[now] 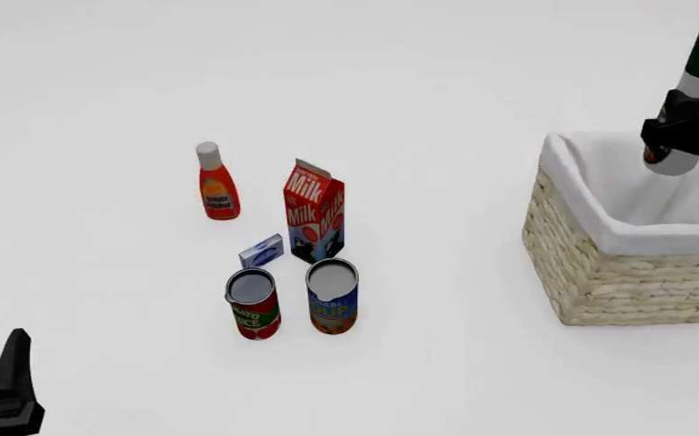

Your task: Pick the salad dressing and place it in the basket.

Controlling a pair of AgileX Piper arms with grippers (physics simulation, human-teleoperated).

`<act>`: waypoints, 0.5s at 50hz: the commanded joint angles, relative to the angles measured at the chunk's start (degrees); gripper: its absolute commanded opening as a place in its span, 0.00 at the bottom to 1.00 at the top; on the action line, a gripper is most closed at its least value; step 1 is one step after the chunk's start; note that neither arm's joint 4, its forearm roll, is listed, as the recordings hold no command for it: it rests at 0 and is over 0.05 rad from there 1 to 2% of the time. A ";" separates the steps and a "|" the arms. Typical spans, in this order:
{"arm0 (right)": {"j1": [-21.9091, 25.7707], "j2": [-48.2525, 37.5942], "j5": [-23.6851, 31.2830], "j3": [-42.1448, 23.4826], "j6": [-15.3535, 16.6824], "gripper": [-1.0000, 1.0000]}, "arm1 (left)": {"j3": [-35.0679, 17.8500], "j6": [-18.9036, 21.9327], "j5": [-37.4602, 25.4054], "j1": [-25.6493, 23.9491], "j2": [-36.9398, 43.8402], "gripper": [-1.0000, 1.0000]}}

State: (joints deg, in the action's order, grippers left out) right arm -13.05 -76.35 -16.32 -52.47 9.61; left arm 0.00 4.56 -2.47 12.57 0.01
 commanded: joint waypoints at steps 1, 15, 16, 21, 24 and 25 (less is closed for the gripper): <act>-0.35 -2.97 -1.34 -0.11 -0.49 0.00 | 0.00 -0.15 -0.20 -0.04 0.00 1.00; -0.94 -5.20 -2.60 0.50 -0.88 0.00 | 0.00 -0.40 -0.59 0.22 0.00 1.00; -0.96 -5.33 -2.74 0.69 -1.00 0.00 | 0.00 -0.33 -0.60 0.16 0.00 1.00; -1.07 -5.78 -3.47 1.53 -1.16 0.00 | 0.00 -0.38 -0.74 0.13 0.00 1.00; -1.20 -6.21 -3.78 1.84 -1.31 0.00 | 0.00 -0.46 -0.81 -0.02 0.00 1.00; -1.20 -6.21 -3.79 1.84 -1.31 0.00 | 0.00 -0.46 -0.81 -0.02 0.00 1.00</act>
State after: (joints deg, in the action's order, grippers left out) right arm -13.94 -81.59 -19.00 -51.10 9.36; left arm 0.00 4.22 -3.09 12.67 0.01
